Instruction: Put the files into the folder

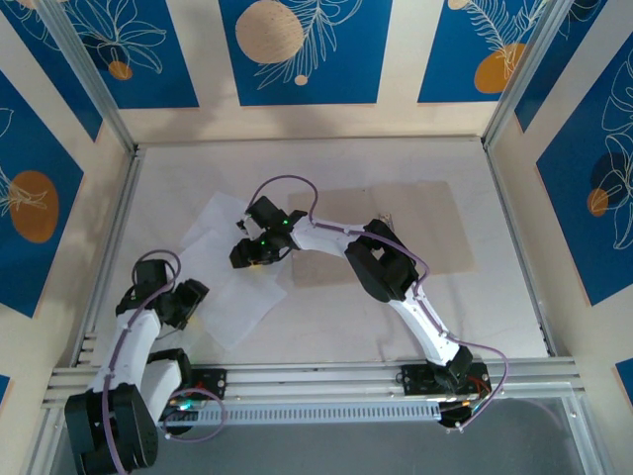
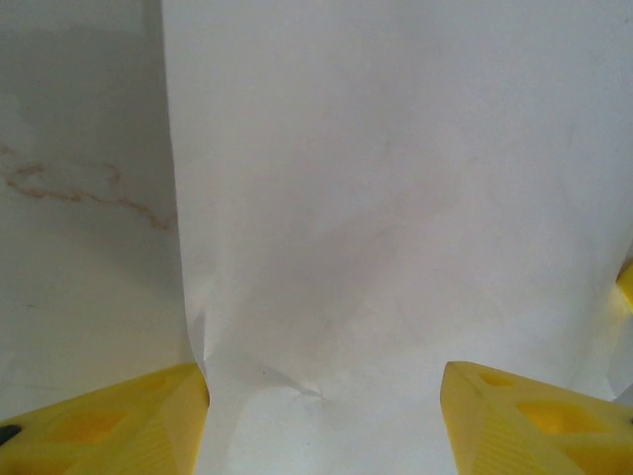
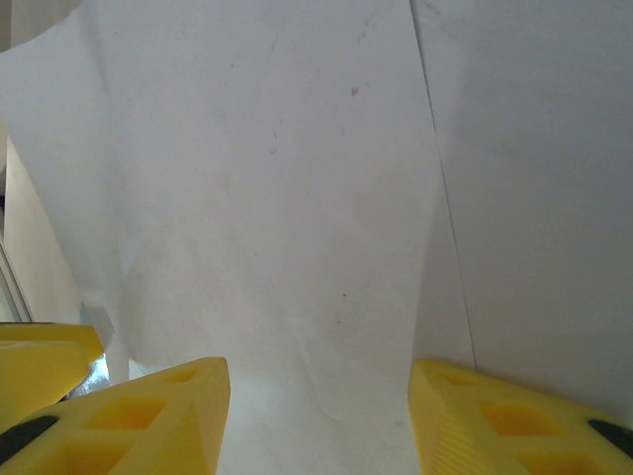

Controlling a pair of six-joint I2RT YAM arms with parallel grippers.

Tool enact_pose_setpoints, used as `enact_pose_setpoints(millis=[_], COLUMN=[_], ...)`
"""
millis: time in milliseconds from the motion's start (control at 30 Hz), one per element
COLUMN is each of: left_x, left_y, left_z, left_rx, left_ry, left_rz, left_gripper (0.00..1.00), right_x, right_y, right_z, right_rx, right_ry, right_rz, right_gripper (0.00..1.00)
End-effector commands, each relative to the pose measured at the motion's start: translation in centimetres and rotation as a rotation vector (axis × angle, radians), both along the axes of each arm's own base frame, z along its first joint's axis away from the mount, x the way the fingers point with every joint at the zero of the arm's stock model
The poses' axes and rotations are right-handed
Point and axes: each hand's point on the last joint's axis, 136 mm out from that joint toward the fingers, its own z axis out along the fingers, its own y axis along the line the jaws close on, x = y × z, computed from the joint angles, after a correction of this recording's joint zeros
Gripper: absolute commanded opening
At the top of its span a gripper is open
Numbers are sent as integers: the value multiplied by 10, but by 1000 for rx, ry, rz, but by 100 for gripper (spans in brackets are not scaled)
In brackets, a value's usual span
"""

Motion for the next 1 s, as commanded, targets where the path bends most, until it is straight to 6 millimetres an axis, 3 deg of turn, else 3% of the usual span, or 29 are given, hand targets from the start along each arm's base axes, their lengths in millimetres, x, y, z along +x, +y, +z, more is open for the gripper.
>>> enact_pose_setpoints(millis=[0, 567, 967], left_x=[-15, -23, -15], left_y=[1, 9, 5], left_z=[-8, -13, -13], left_rx=[-11, 31, 13], left_ry=[58, 92, 45], left_rz=[33, 60, 42], left_gripper=[64, 67, 56], right_x=[-12, -11, -11], right_y=[-13, -15, -16], right_z=[-15, -17, -18], right_rx=[-52, -55, -57], right_ry=[72, 76, 78], right_rz=[-8, -13, -14], right_gripper=[52, 52, 52])
